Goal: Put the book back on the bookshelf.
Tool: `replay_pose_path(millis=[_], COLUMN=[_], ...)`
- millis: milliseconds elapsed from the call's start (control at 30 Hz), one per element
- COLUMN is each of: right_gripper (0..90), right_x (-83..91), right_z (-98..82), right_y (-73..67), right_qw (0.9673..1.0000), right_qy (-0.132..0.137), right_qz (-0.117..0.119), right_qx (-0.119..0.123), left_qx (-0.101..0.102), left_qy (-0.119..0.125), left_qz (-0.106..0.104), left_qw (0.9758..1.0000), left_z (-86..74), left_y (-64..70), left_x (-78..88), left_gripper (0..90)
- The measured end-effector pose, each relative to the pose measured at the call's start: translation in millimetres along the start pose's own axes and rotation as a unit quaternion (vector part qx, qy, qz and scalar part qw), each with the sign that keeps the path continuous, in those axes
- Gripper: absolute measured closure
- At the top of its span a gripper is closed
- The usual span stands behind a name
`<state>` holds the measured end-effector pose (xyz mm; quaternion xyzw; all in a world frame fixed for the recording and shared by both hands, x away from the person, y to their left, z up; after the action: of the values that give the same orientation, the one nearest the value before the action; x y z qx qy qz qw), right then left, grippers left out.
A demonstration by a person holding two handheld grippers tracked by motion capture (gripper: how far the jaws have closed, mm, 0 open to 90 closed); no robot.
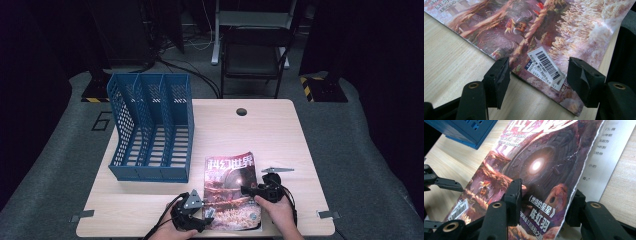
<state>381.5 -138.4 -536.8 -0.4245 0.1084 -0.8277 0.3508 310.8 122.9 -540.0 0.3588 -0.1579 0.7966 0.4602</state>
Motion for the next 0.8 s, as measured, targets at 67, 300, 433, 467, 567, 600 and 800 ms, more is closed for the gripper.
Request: replay_pose_path(millis=[67,300,433,467,567,600,800], right_gripper=[59.0,67.9,72.5,73.7,76.8,77.8,78.9], right_x=[-0.1,3.1,4.5,5.0,6.0,6.1,4.9], right_z=[0.4,1.3,2.0,2.3,3.0,3.1,2.5], right_y=[-0.5,-0.8,-3.5,-4.5,-4.4,-3.8,-3.9], right_qw=[0.9998,0.9998,0.9995,0.9995,0.9993,0.9992,0.9993], right_qy=[0.0,-0.009,-0.009,-0.008,-0.007,-0.007,-0.012], right_qz=[-0.014,-0.008,-0.008,-0.008,-0.005,-0.004,-0.007], right_qx=[0.015,0.015,0.027,0.03,0.036,0.038,0.036], left_qx=[0.003,0.001,0.002,0.002,-0.001,-0.001,-0.001], left_qy=[0.002,0.002,0.002,0.002,0.0,-0.001,-0.001], left_qz=[0.0,-0.001,-0.001,-0.002,0.002,-0.003,0.0], left_qw=[1.0,1.0,1.0,1.0,1.0,1.0,1.0], left_z=[0.0,0.0,0.0,0.1,0.1,0.2,0.2], left_y=[0.3,0.0,0.0,0.0,-0.5,-0.6,-0.5], left_x=[-0.2,-0.1,-0.1,-0.2,-0.1,0.2,0.1], left_gripper=[35.0,34.9,34.9,35.0,35.0,35.0,35.0])
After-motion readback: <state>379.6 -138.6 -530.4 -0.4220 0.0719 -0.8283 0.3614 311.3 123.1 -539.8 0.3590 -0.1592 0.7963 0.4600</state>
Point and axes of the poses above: each handheld gripper's, and its own axes: x roughly backward along the jaws, z roughly out of its top, y roughly to its right, the point moved 3 cm from there along -x, roughly forward along the jaws, and after that the axes turned 2 degrees about z, right-handed, at the moved point
